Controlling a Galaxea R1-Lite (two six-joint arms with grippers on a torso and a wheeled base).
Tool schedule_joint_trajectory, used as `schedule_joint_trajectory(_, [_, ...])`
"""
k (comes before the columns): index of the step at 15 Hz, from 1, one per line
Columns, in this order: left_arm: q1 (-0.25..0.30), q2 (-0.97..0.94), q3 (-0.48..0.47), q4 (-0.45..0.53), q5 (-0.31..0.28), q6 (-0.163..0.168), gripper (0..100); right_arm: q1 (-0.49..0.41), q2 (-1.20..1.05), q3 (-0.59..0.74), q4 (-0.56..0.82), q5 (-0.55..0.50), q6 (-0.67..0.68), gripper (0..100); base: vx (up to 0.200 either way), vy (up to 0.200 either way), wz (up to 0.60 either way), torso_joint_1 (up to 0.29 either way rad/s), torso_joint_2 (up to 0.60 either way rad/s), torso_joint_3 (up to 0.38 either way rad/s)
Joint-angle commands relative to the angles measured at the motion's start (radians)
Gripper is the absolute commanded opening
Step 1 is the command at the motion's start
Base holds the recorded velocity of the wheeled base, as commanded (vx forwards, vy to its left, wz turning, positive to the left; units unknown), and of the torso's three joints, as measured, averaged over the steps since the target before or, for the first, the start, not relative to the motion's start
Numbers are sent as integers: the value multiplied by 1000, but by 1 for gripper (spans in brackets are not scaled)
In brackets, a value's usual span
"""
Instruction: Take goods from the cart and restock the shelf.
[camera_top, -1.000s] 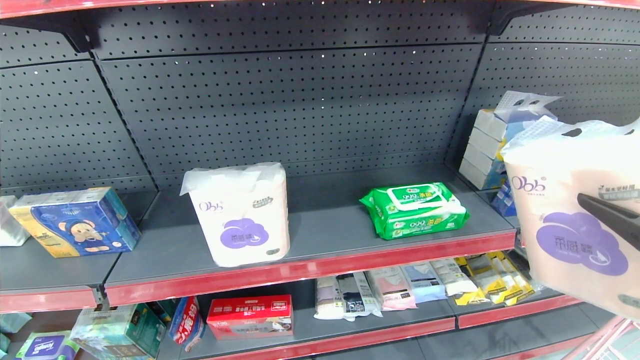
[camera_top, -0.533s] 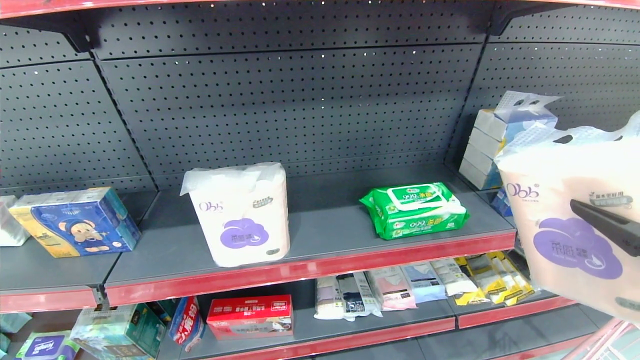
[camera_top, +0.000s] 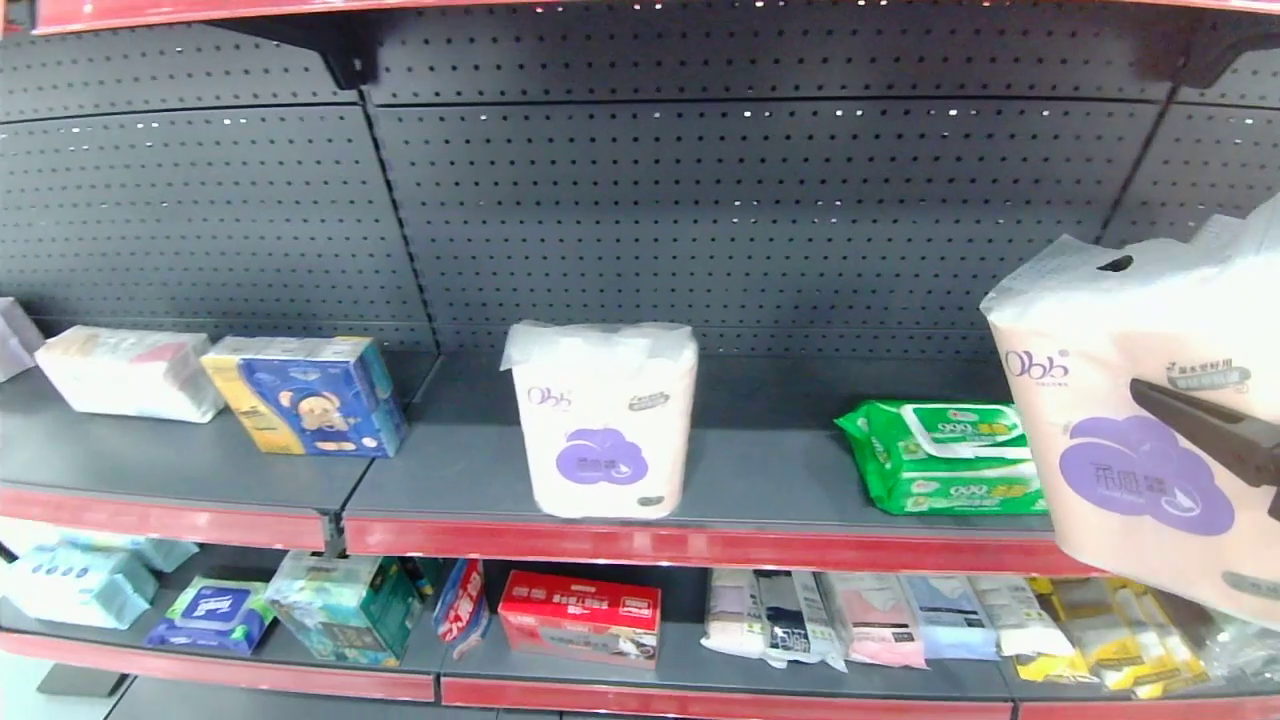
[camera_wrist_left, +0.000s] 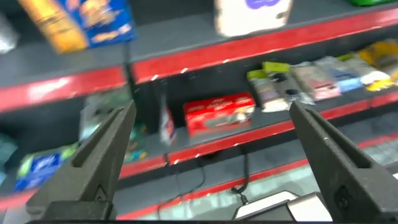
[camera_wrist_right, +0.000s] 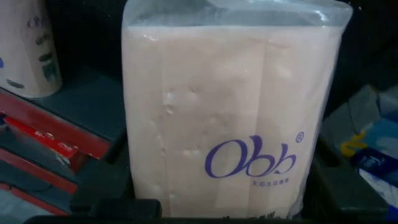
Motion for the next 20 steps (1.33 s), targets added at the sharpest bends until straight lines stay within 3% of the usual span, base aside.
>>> schedule_joint_trajectory(1, [0,5,3,0,-1,0,100,-1,17,-4,-2,1,0,0,0,0,600,-2,7,2])
schedule_joint_trajectory(5, [0,5,37,-19,4,3,100,1,70,-90,-4,2,0,0,0,0,0,0,0,0])
schedule_joint_trajectory(8, [0,5,100,-72,50,10,100,50,147,-145,-13,2,22,0,0,0,0,0,0,0])
schedule_joint_trajectory(11, [0,3,247,-315,125,-10,100,143,294,-159,-164,2,114,0,0,0,0,0,0,0])
schedule_joint_trajectory(13, [0,5,256,-331,166,-21,100,148,370,-165,-246,5,119,0,0,0,0,0,0,0])
schedule_joint_trajectory(15, [0,3,264,-345,258,-41,100,157,425,-207,-274,31,137,0,0,0,0,0,0,0])
schedule_joint_trajectory(17, [0,5,273,-365,381,-133,100,157,445,-219,-274,31,142,0,0,0,0,0,0,0])
schedule_joint_trajectory(20, [0,5,275,-367,435,-138,100,153,442,-207,-274,31,145,0,0,0,0,0,0,0])
